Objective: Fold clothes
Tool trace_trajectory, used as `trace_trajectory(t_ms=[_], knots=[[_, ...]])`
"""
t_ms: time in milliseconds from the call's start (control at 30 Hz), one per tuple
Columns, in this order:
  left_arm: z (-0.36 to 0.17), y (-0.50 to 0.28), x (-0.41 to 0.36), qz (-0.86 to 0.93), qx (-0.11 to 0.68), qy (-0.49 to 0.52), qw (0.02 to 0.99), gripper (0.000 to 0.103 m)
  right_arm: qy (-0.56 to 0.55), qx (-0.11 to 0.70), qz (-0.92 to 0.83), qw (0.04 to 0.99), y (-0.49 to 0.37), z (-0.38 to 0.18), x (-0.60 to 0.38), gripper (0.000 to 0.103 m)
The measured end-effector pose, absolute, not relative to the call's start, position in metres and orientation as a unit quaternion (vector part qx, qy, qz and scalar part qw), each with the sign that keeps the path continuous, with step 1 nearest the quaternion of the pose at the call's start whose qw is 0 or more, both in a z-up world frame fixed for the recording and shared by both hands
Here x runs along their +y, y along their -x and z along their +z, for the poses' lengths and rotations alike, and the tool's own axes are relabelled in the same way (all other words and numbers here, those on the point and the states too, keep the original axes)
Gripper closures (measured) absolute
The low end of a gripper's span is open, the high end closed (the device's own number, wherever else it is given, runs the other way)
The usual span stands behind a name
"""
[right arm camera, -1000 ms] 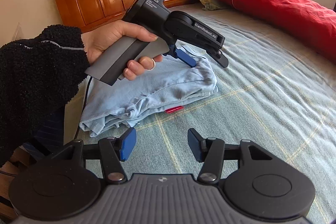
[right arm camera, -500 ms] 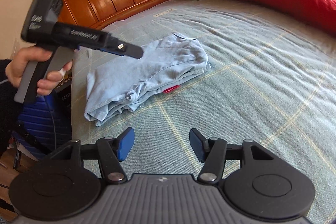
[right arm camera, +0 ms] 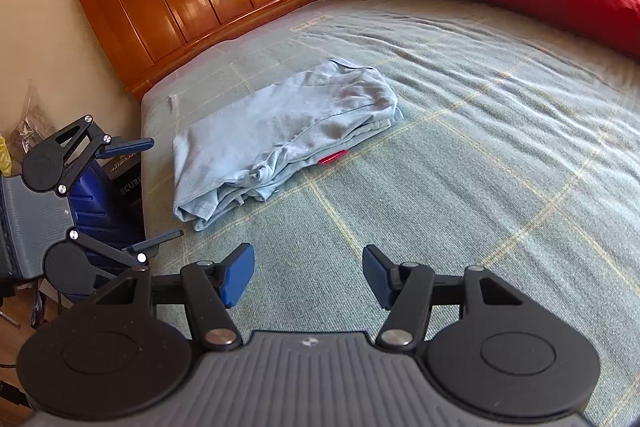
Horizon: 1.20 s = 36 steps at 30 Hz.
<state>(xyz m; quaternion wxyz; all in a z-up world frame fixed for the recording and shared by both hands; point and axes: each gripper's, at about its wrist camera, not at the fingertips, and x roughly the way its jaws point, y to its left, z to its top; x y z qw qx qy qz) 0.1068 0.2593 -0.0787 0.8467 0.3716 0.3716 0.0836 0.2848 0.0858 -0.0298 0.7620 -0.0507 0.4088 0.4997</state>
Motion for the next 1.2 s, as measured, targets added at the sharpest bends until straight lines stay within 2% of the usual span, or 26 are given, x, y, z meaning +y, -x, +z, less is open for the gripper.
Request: trace_trajectory(t_ms=[133,300,600,800,967,1067,1200], knots=[[-0.099,-0.105,0.250,0.082,0.376,-0.443,0.810,0.019,0.050,0.406,0.505,0.760,-0.281,-0.027,0.089,0.038],[-0.116,-0.113,0.242,0.062,0.374,-0.483,0.789,0.018,0.053,0.403,0.506,0.761,-0.280,-0.024,0.090,0.037],[-0.107,-0.123,0.259,0.137,0.400,-0.441,0.792,0.017,0.060,0.406,0.503,0.761,-0.279,-0.029,0.089,0.036],[-0.080,-0.107,0.262,0.118,0.406,-0.390,0.818,0.017,0.051,0.409,0.502,0.761,-0.283,-0.032,0.090,0.035],[-0.061,-0.116,0.270,0.076,0.394,-0.279,0.873,0.017,0.058,0.409,0.507,0.757,-0.279,-0.032,0.096,0.035],[-0.069,-0.122,0.263,0.041,0.403,-0.255,0.878,0.017,0.060,0.409,0.508,0.756,-0.277,-0.031,0.097,0.035],[-0.080,-0.124,0.261,-0.009,0.442,-0.172,0.880,0.019,0.063,0.410,0.503,0.758,-0.279,-0.032,0.094,0.034]])
